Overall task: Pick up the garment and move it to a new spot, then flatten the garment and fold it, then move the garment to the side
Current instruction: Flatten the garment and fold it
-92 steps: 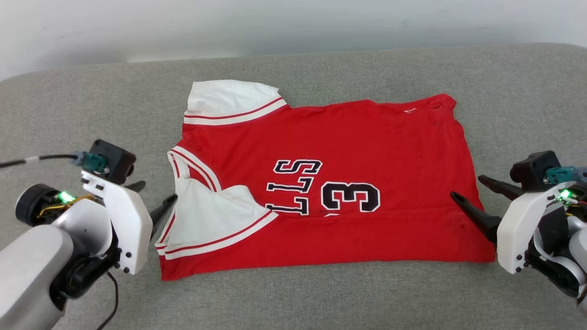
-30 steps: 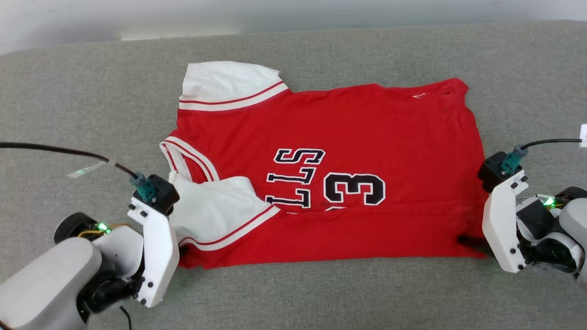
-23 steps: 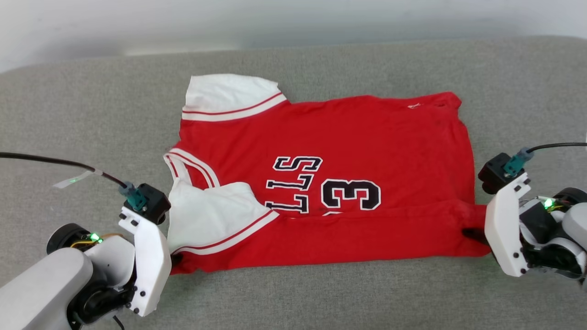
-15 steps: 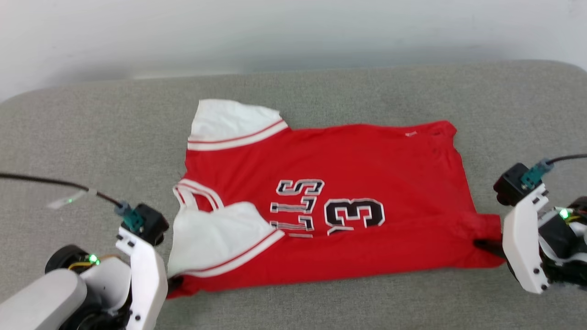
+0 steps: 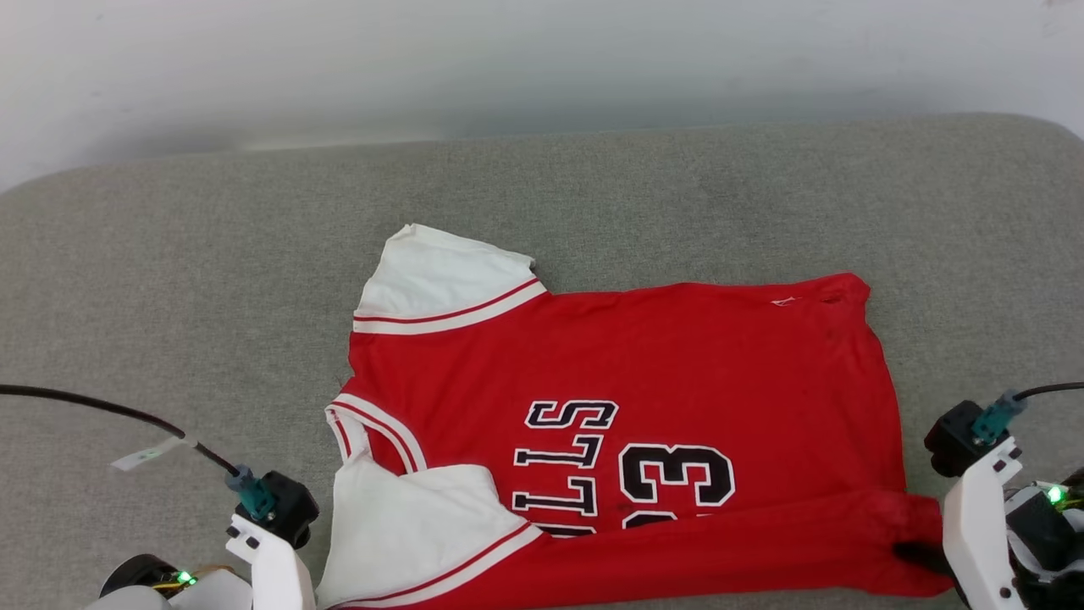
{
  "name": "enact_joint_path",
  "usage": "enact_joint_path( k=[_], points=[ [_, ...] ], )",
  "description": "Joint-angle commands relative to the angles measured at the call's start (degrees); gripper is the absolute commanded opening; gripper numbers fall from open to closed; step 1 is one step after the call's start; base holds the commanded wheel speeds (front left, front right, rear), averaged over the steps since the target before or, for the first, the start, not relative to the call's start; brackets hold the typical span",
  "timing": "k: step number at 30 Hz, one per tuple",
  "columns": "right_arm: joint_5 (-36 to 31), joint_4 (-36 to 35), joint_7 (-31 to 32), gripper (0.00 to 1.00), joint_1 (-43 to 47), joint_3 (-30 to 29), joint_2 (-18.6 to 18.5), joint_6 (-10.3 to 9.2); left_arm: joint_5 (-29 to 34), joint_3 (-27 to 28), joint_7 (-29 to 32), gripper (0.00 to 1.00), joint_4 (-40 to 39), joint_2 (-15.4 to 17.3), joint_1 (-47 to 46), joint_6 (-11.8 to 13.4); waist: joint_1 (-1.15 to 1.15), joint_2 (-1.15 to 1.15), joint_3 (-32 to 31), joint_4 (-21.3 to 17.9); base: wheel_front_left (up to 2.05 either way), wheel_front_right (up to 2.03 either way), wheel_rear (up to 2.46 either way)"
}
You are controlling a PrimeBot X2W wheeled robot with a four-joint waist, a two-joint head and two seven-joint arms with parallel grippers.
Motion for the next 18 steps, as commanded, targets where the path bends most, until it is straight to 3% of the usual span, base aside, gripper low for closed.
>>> enact_joint_path(
  k=[1,3,4,5,6,13,18],
  points=[
    [-0.4,0.6,-0.1,0.0,0.7,0.0,0.5,-0.04,-0.3,-0.1,-0.3,0.0,0.5,-0.2,0.8,0.2,0.0,0.0,0.3,0.0,0.0,0.0,0.0],
    [-1.0,2.4,-0.2,0.0,1.3,0.4,2.1,-0.04,0.3,-0.3,-0.7,0.0,2.4,-0.9,0.7,0.4,0.0,0.0,0.5,0.1,0.0,0.0,0.0],
    [-1.3,3.1,-0.5,0.2,1.4,0.4,2.8,-0.04,0.9,-0.4,-1.1,0.42,3.1,-1.3,0.3,0.4,0.0,0.0,0.6,0.2,0.0,0.0,0.0],
    [-1.7,3.8,-1.2,0.75,1.5,0.2,3.3,-0.04,1.5,-0.3,-1.7,1.0,3.7,-1.6,-0.2,0.4,0.0,0.0,0.6,0.2,0.0,0.0,0.0],
    [-2.3,4.1,-2.0,1.0,1.4,0.0,3.9,-0.04,1.6,0.1,-2.4,1.0,4.0,-1.9,-0.5,0.3,0.0,0.0,0.6,0.3,0.0,0.0,0.0],
    [-6.4,2.9,-10.0,1.0,-0.5,-4.7,3.1,-0.04,2.4,3.6,-5.6,1.0,1.3,0.4,-3.2,0.7,0.0,0.0,-0.7,0.1,0.0,0.0,0.0],
    [-11.3,1.2,-19.6,1.0,-0.8,-11.8,4.9,-0.04,8.1,7.3,-12.8,1.0,1.6,1.3,-7.0,2.8,0.0,0.0,-0.5,-1.0,0.0,0.0,0.0]
  ],
)
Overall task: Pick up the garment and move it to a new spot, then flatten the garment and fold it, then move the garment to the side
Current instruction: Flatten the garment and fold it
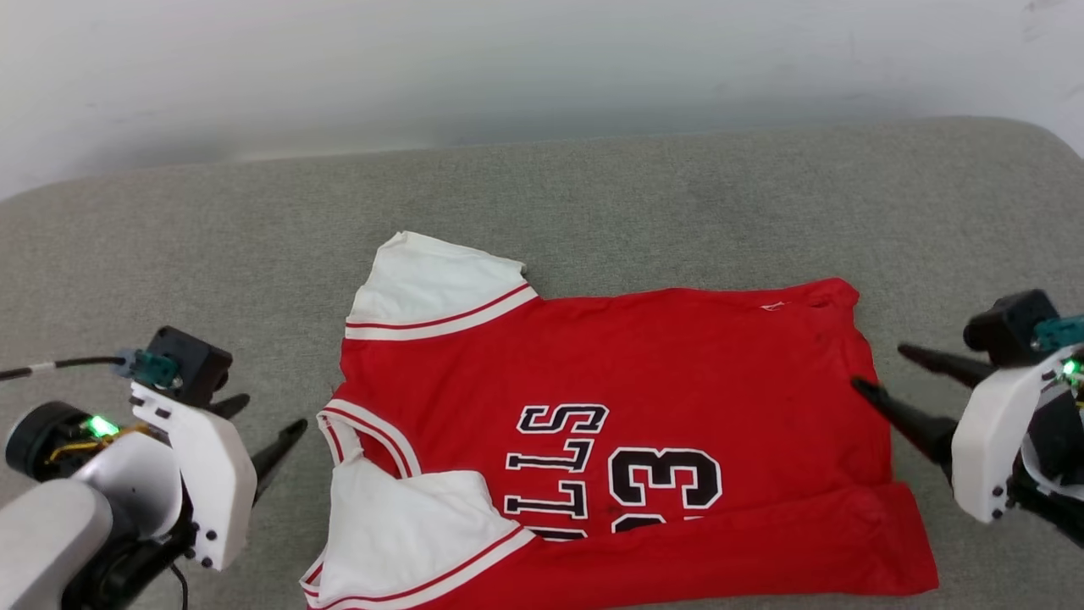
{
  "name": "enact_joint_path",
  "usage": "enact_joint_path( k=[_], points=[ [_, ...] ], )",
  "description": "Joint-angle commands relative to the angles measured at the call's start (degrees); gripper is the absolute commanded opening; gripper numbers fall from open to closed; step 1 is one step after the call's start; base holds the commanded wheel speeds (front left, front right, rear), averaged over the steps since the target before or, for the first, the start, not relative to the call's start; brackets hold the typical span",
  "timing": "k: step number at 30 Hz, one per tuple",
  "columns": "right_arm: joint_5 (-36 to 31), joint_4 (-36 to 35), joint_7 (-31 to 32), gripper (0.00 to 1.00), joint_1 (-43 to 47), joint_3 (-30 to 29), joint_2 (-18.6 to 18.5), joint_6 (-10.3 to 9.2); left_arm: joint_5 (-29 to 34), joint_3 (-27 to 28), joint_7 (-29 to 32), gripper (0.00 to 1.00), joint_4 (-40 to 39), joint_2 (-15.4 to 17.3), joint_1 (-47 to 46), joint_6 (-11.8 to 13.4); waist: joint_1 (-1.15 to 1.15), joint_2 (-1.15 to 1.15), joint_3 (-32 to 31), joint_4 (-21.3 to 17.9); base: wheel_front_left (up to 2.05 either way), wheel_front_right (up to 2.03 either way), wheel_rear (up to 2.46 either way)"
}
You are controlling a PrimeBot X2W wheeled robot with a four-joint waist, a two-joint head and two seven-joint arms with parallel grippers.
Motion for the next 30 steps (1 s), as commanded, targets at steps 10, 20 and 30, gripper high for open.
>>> enact_joint_path(
  k=[10,20,30],
  points=[
    [-18.0,-1.4,-18.9,1.0,7.0,-23.0,12.5,-0.04,5.2,3.7,-5.6,1.0,4.3,-2.4,-9.2,1.4,0.0,0.0,4.2,-3.3,0.0,0.0,0.0],
    [-34.3,-15.9,-22.1,1.0,19.8,-41.5,27.3,-0.04,5.1,6.3,-0.9,1.0,12.2,-5.8,-24.1,-2.1,0.0,0.0,12.4,-5.8,0.0,0.0,0.0],
    [-38.8,-24.2,-19.9,1.0,20.1,-41.9,31.5,-0.04,-1.4,4.6,20.6,1.0,20.7,-8.7,-38.1,-5.4,0.0,0.0,21.1,-8.7,0.0,0.0,0.0]
  ],
)
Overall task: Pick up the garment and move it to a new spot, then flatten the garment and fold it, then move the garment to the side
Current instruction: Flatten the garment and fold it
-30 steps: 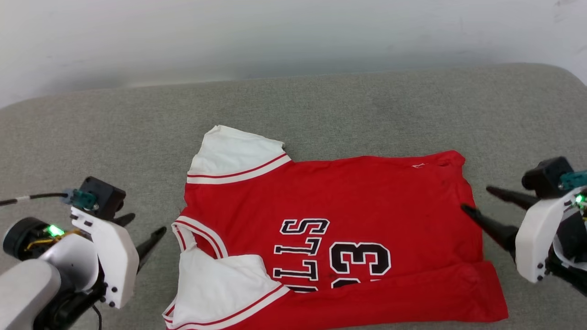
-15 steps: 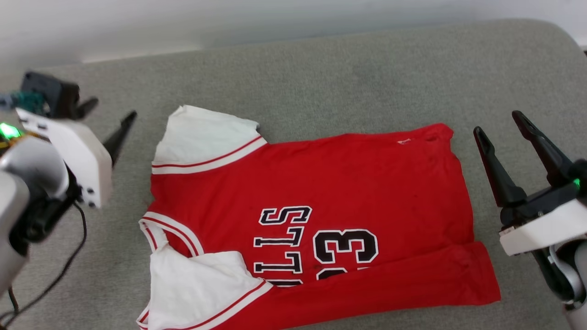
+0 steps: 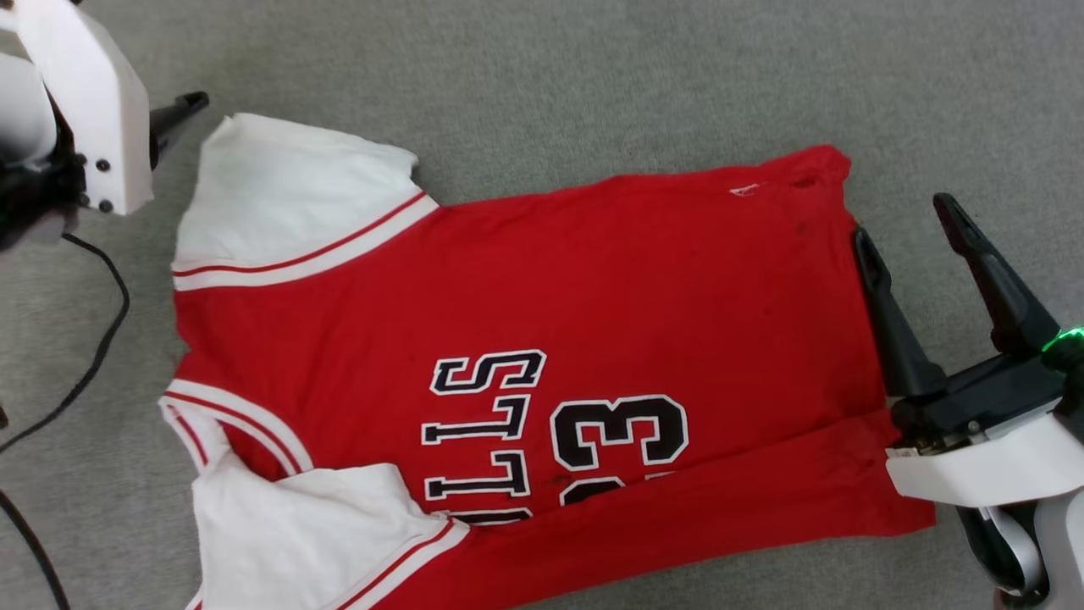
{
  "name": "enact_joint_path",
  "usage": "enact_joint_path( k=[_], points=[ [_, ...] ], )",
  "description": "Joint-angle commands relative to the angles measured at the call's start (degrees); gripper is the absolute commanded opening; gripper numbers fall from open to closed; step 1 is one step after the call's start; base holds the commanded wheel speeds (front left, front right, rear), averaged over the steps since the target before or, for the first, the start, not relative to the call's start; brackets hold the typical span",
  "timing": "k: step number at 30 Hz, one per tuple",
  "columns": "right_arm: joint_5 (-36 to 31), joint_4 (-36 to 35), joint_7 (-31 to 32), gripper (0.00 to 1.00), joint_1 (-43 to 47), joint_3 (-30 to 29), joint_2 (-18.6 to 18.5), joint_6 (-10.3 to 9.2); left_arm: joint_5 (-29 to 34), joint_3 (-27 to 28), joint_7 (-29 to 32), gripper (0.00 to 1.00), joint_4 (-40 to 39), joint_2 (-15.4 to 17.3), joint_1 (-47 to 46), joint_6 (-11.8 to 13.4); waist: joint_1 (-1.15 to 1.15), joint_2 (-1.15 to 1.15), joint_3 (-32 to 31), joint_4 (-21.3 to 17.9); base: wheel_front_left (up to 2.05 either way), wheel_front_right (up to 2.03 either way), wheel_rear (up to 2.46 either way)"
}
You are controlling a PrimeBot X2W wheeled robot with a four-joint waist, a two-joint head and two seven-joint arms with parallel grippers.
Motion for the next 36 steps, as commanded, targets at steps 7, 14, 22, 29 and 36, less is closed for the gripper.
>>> enact_joint_path(
  k=[7,14,22,29,36],
  points=[
    [-0.7,-0.4,0.5,1.0,-4.4,1.6,-0.8,-0.04,-1.9,-3.1,12.9,1.0,2.1,-0.7,-5.9,-1.6,-0.01,0.0,6.2,-2.4,0.0,0.0,0.0],
    [-0.1,1.4,0.4,1.0,-6.3,3.3,-1.2,-0.04,1.4,-7.1,17.4,1.0,5.3,-1.0,-7.6,-2.7,-0.01,0.0,8.3,-2.3,0.0,0.0,0.0],
    [-0.2,2.7,1.9,1.0,-9.2,2.4,-3.3,-0.04,0.6,-6.8,14.7,0.0,6.8,-1.2,-7.7,-4.8,-0.01,0.0,5.6,-1.7,0.0,0.0,0.0],
    [1.9,3.8,12.3,1.0,-14.7,4.9,-11.8,-0.04,1.5,-7.7,10.4,0.0,4.8,-1.2,-6.8,-6.0,-0.01,0.0,1.1,0.4,0.0,0.0,0.0],
    [13.2,5.8,33.2,1.0,-25.1,15.9,-26.1,-0.04,1.3,-9.4,6.7,0.0,0.2,-1.0,-4.7,-6.6,-0.01,0.0,-1.8,3.5,0.0,0.0,0.0]
  ],
)
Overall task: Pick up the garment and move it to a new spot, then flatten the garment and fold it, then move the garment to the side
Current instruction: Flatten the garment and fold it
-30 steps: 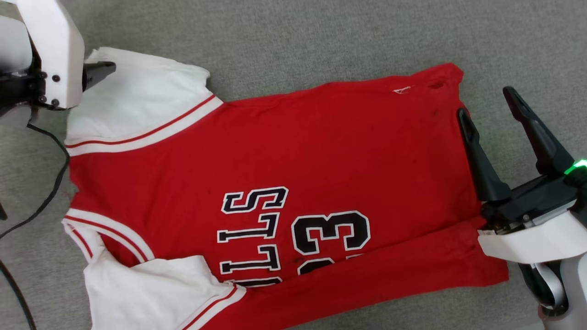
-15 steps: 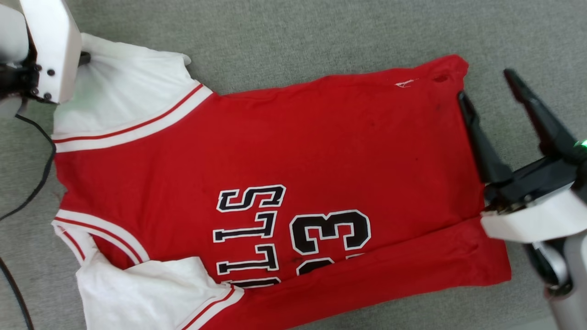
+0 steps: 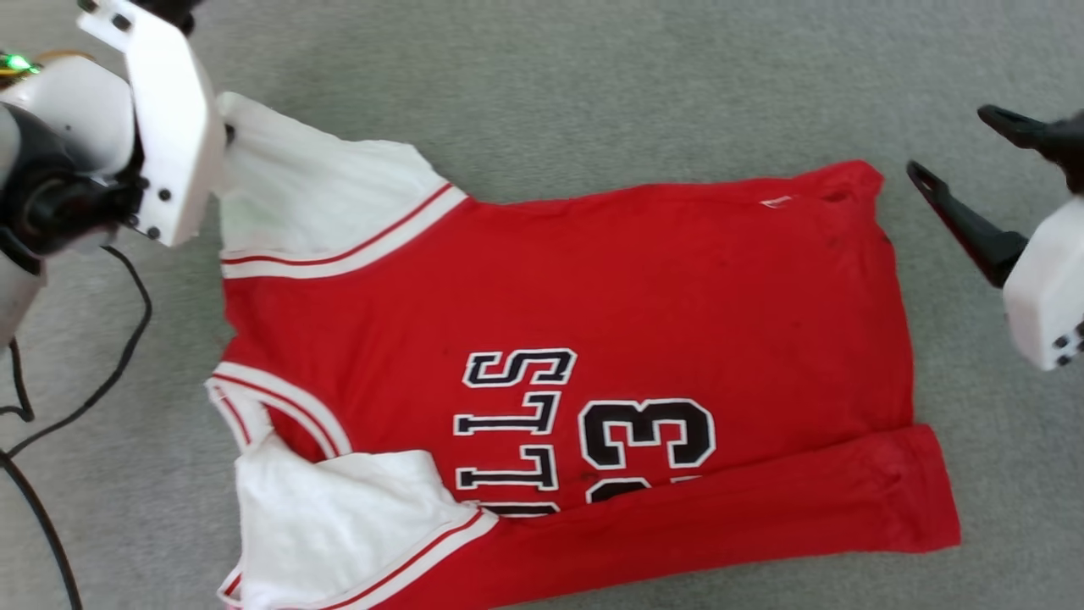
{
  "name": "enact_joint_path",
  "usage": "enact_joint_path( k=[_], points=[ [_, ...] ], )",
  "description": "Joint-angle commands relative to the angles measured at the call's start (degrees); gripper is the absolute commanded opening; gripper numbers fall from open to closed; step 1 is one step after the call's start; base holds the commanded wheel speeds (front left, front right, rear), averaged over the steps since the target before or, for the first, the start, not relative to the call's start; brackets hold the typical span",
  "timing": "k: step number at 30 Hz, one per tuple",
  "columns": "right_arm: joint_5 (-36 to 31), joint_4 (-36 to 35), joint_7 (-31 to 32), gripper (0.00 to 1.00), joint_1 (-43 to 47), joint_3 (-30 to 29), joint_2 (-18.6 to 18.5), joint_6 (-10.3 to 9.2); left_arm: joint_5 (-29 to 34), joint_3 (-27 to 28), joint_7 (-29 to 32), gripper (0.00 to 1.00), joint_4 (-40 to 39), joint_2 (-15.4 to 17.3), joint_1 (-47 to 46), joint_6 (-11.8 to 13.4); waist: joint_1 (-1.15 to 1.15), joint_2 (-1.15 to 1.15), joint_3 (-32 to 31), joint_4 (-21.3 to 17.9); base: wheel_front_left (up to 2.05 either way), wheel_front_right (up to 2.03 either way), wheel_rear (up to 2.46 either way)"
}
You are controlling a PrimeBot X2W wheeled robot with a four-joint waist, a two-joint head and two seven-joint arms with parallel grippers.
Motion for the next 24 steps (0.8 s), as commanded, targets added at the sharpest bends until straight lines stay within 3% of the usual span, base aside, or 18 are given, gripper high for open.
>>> enact_joint_path(
  k=[1,7,12,16,24],
  points=[
    [3.1,0.9,4.1,1.0,-2.9,2.6,-2.5,-0.04,0.2,-0.4,-0.9,0.0,-0.9,-0.2,0.9,-0.2,0.0,0.0,-1.0,1.6,0.0,0.0,0.0],
    [14.9,4.5,21.7,1.0,-14.0,14.6,-9.1,-0.04,0.7,-2.1,-2.9,0.0,-4.7,-1.1,0.7,-0.3,0.0,0.0,-0.2,4.2,0.0,0.0,0.0],
    [21.4,10.4,30.6,1.0,-20.9,19.9,-7.9,-0.04,1.1,-3.3,-3.8,0.0,-7.5,-2.1,-0.6,-0.3,0.0,0.0,1.5,6.0,0.0,0.0,0.0],
    [22.7,16.1,32.4,1.0,-24.1,22.5,-5.8,-0.04,1.5,-3.7,-4.5,0.0,-8.7,-2.6,-1.5,-0.3,0.0,0.0,3.1,7.4,0.0,0.0,0.0],
    [24.6,24.8,28.6,1.0,-22.1,29.3,-0.8,-0.03,1.4,-4.1,-6.3,0.0,-10.3,-2.8,-1.9,-0.3,0.0,0.0,5.0,9.0,0.0,0.0,0.0]
  ],
)
